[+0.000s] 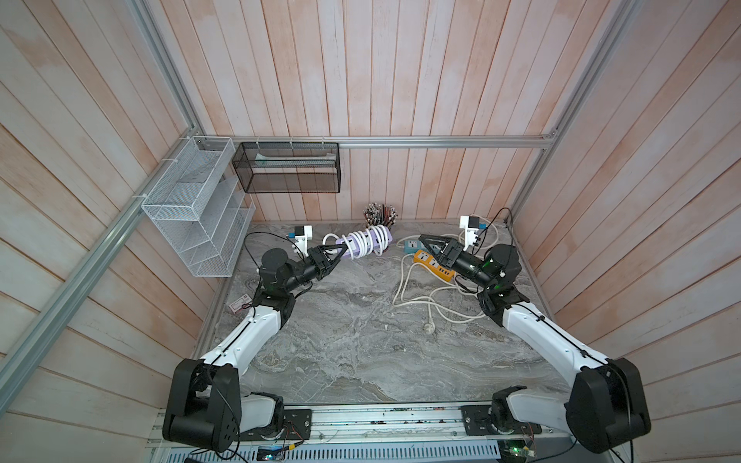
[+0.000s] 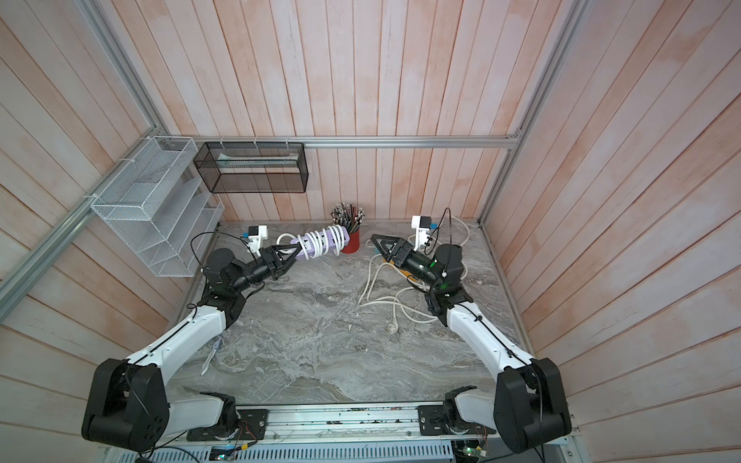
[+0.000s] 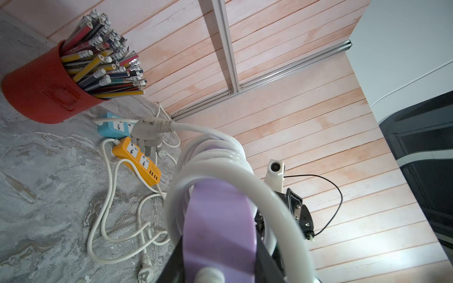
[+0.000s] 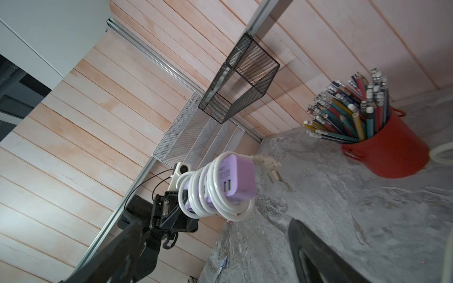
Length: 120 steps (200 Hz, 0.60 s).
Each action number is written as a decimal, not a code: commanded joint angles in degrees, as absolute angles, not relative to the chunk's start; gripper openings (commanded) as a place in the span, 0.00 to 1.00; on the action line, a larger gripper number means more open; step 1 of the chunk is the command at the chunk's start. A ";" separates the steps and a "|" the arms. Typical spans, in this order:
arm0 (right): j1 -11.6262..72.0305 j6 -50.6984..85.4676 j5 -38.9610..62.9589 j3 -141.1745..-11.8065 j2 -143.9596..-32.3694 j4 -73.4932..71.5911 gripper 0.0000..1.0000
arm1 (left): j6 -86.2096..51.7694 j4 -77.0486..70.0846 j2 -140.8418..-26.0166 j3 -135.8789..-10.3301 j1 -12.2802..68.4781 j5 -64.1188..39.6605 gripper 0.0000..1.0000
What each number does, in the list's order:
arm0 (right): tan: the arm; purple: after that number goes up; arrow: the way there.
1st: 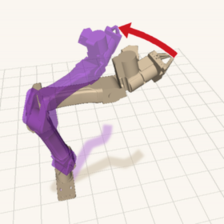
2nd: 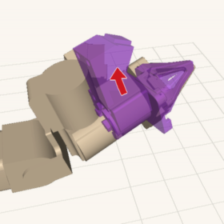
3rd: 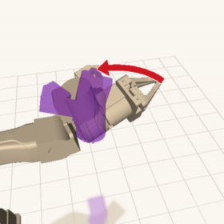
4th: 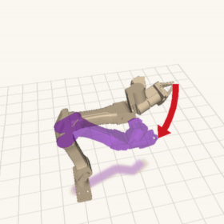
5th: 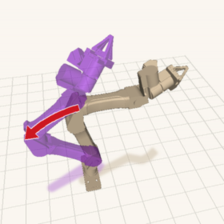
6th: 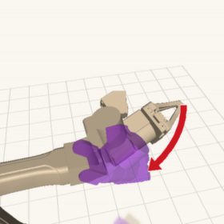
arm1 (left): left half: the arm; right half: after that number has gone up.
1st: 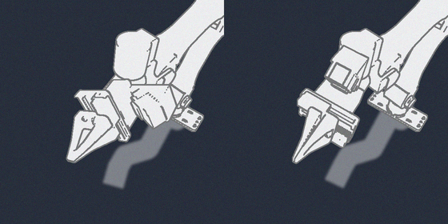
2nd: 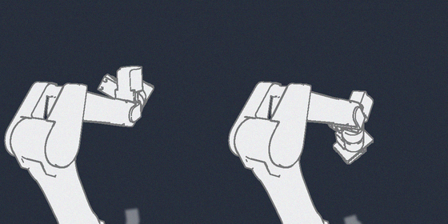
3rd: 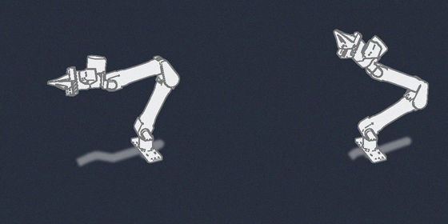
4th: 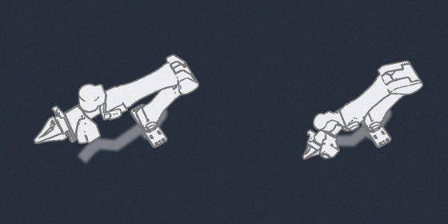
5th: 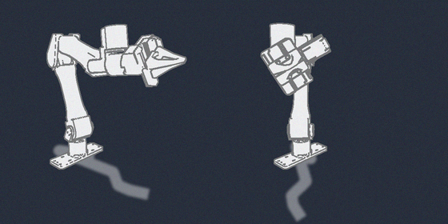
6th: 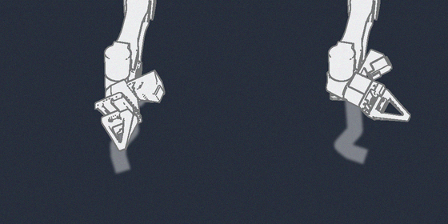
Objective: Unwrap the cord wrapped around the power strip
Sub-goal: Pick up the power strip from the center of the board.
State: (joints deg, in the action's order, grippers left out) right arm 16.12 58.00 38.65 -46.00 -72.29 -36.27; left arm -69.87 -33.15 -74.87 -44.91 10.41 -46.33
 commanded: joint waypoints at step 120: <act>23.56 10.67 17.12 -33.85 -58.75 -28.46 0.92 | -90.38 -43.22 -74.27 -51.60 10.46 -57.87 0.00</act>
State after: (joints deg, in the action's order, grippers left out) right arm 20.45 20.23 23.68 -40.12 -59.92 -17.41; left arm -87.37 -37.95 -75.07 -49.65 10.39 -55.94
